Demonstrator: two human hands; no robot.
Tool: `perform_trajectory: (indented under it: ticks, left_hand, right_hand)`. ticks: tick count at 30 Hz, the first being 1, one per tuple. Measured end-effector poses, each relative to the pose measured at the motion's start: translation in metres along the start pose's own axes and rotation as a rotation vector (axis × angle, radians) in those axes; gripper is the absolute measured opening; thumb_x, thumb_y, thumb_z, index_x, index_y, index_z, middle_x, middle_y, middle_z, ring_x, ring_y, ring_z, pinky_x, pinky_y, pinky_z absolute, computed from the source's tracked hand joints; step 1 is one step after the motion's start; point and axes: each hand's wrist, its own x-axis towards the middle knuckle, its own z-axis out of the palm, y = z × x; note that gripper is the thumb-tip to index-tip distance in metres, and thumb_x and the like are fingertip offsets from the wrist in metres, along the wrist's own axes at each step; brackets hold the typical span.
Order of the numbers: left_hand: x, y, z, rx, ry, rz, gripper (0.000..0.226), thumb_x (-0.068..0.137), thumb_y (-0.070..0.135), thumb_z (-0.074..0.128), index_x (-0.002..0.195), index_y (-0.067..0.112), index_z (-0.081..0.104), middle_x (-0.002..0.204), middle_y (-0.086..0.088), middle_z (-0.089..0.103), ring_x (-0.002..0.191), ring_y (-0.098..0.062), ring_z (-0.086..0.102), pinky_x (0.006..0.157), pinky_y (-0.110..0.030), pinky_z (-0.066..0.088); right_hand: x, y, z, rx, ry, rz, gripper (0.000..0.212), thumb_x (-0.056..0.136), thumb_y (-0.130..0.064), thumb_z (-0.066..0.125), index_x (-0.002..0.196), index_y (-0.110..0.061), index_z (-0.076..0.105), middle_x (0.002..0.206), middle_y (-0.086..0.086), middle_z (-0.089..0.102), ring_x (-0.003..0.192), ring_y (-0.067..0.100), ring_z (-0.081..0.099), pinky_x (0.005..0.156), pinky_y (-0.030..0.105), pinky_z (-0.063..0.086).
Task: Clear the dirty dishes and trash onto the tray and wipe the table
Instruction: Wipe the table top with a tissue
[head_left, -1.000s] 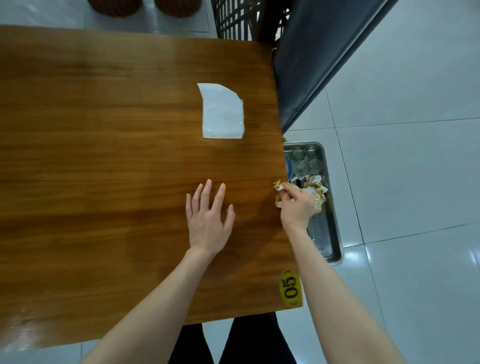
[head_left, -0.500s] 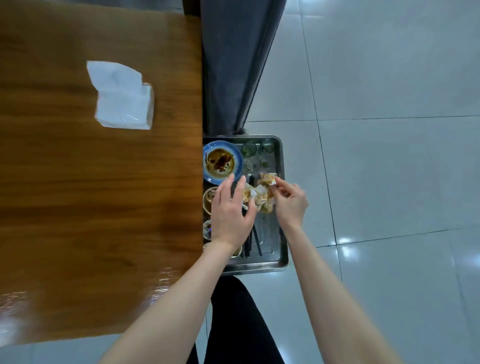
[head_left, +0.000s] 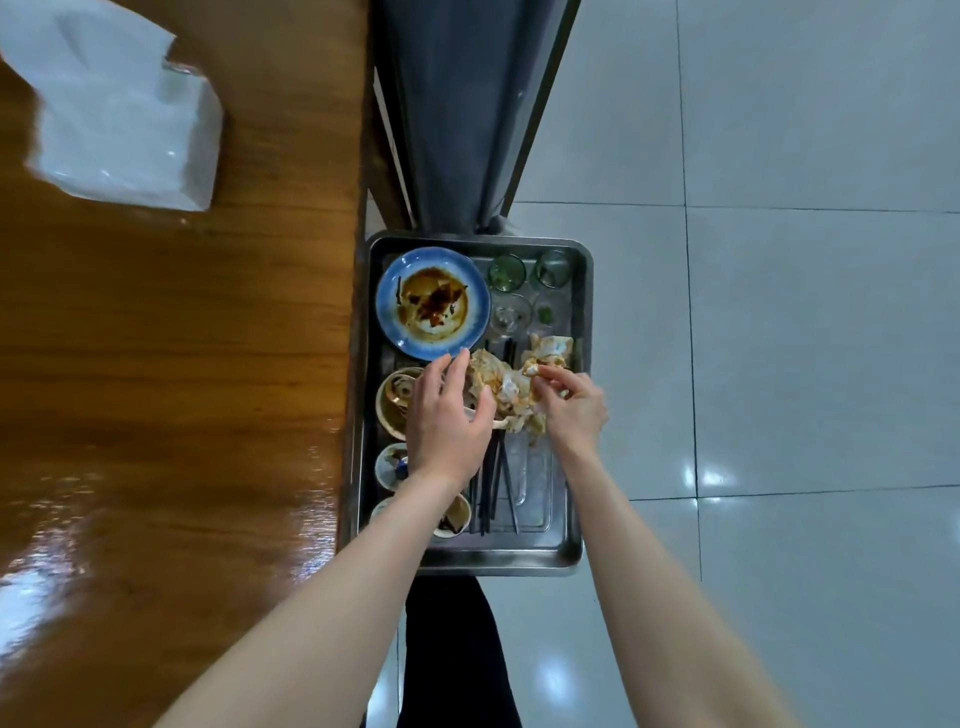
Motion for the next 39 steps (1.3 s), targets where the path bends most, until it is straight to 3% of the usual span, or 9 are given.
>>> perform_trajectory:
  ticks: [6, 11, 18, 21, 26, 29, 36, 39]
  left_hand:
    - [0.003, -0.002, 0.003, -0.034, 0.039, -0.036, 0.052, 0.097, 0.032, 0.051, 0.145, 0.017, 0.040, 0.146, -0.004, 0.039, 0.133, -0.018, 0.036, 0.108, -0.036, 0.036]
    - [-0.007, 0.003, -0.011, -0.071, 0.057, -0.015, 0.052, 0.097, 0.032, 0.051, 0.145, 0.016, 0.039, 0.145, -0.005, 0.040, 0.132, -0.018, 0.038, 0.105, -0.037, 0.039]
    - [-0.036, 0.024, -0.048, -0.142, 0.115, 0.052, 0.051, 0.097, 0.031, 0.052, 0.145, 0.018, 0.041, 0.144, -0.003, 0.041, 0.132, -0.015, 0.036, 0.102, -0.026, 0.030]
    - [-0.045, 0.031, -0.081, -0.173, 0.171, 0.081, 0.050, 0.097, 0.032, 0.052, 0.144, 0.019, 0.041, 0.143, -0.003, 0.041, 0.132, -0.015, 0.035, 0.103, -0.026, 0.031]
    - [-0.042, 0.025, -0.145, -0.231, 0.310, 0.119, 0.048, 0.096, 0.033, 0.054, 0.142, 0.022, 0.043, 0.140, -0.002, 0.044, 0.127, -0.013, 0.040, 0.101, -0.029, 0.042]
    - [-0.032, 0.015, -0.182, -0.229, 0.386, 0.096, 0.048, 0.097, 0.039, 0.051, 0.143, 0.027, 0.042, 0.142, 0.001, 0.043, 0.129, -0.012, 0.039, 0.097, -0.022, 0.035]
    - [0.018, -0.035, -0.278, -0.156, 0.399, 0.103, 0.049, 0.096, 0.040, 0.052, 0.142, 0.026, 0.042, 0.143, 0.000, 0.042, 0.129, -0.014, 0.039, 0.095, -0.021, 0.032]
    - [0.043, -0.058, -0.309, -0.148, 0.365, 0.146, 0.050, 0.095, 0.039, 0.054, 0.142, 0.025, 0.043, 0.141, 0.000, 0.043, 0.127, -0.013, 0.040, 0.094, -0.021, 0.032]
  right_hand:
    - [0.005, 0.010, 0.005, -0.007, -0.038, 0.001, 0.015, 0.085, -0.022, 0.071, 0.099, -0.024, 0.075, 0.095, -0.004, 0.063, 0.103, 0.024, 0.057, 0.098, 0.050, 0.038]
    - [-0.008, 0.000, -0.007, 0.055, -0.031, 0.019, 0.014, 0.086, -0.016, 0.070, 0.100, -0.017, 0.074, 0.104, 0.004, 0.068, 0.105, 0.024, 0.060, 0.099, 0.049, 0.041]
    - [-0.038, -0.039, -0.024, 0.152, -0.018, -0.039, 0.018, 0.088, -0.013, 0.067, 0.106, -0.009, 0.072, 0.104, 0.010, 0.070, 0.095, 0.017, 0.065, 0.082, 0.024, 0.053]
    - [-0.058, -0.074, -0.023, 0.191, -0.024, -0.101, 0.021, 0.088, -0.017, 0.068, 0.108, -0.009, 0.071, 0.104, 0.008, 0.070, 0.096, 0.018, 0.065, 0.086, 0.029, 0.054]
    - [-0.090, -0.138, -0.004, 0.256, -0.046, -0.237, 0.024, 0.087, -0.021, 0.070, 0.108, -0.011, 0.071, 0.098, 0.000, 0.070, 0.094, 0.013, 0.066, 0.083, 0.025, 0.054]
    - [-0.105, -0.170, 0.017, 0.286, -0.049, -0.279, 0.024, 0.087, -0.021, 0.070, 0.108, -0.009, 0.071, 0.096, 0.000, 0.071, 0.091, 0.013, 0.067, 0.082, 0.027, 0.055]
    - [-0.139, -0.237, 0.093, 0.257, -0.026, -0.367, 0.026, 0.089, -0.029, 0.066, 0.113, -0.018, 0.068, 0.095, -0.019, 0.062, 0.085, -0.009, 0.056, 0.070, 0.000, 0.043]
    - [-0.150, -0.259, 0.126, 0.263, 0.007, -0.344, 0.030, 0.089, -0.032, 0.067, 0.115, -0.019, 0.067, 0.096, -0.018, 0.062, 0.087, -0.006, 0.055, 0.068, 0.002, 0.041]
